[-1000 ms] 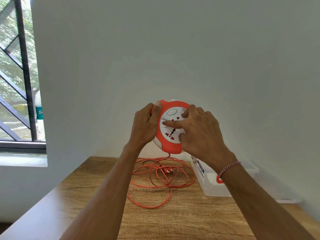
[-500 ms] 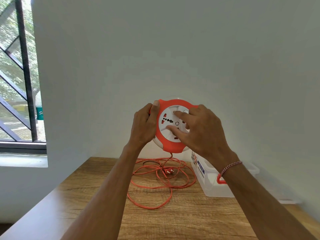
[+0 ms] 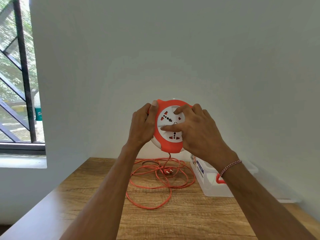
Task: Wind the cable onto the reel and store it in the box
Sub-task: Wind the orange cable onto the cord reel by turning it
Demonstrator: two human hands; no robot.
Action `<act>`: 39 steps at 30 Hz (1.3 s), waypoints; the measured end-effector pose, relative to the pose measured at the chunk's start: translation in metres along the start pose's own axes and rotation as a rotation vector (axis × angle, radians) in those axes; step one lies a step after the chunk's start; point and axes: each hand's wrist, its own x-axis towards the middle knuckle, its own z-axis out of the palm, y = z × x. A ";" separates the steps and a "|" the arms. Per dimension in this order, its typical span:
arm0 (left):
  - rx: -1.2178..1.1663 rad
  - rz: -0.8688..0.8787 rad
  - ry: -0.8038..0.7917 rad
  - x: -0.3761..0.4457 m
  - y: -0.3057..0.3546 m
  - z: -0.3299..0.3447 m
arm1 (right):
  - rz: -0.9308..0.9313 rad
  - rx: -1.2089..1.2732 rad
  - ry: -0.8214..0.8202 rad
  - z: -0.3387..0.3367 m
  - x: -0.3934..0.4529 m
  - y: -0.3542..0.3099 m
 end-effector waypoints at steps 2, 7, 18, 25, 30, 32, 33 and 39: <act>0.003 0.001 -0.003 -0.001 0.001 0.000 | 0.024 0.044 0.044 0.004 -0.001 0.000; 0.010 0.003 0.008 -0.001 0.001 -0.001 | 0.118 0.085 0.132 0.009 -0.002 0.001; 0.005 -0.002 -0.008 -0.001 0.003 0.000 | 0.262 0.251 0.220 0.011 0.000 -0.005; -0.003 -0.014 0.002 -0.001 0.002 -0.001 | -0.009 0.247 0.308 0.009 0.001 0.009; -0.018 -0.020 0.004 0.000 0.002 -0.003 | -0.074 0.199 0.091 0.005 0.003 0.007; -0.027 -0.028 0.009 0.000 0.003 -0.003 | -0.063 0.132 0.038 0.003 0.002 0.003; -0.025 -0.028 0.011 0.000 0.003 -0.003 | -0.056 0.100 0.022 0.003 0.002 0.002; 0.005 -0.012 0.005 0.000 0.004 -0.002 | -0.012 0.011 0.100 0.006 0.000 0.003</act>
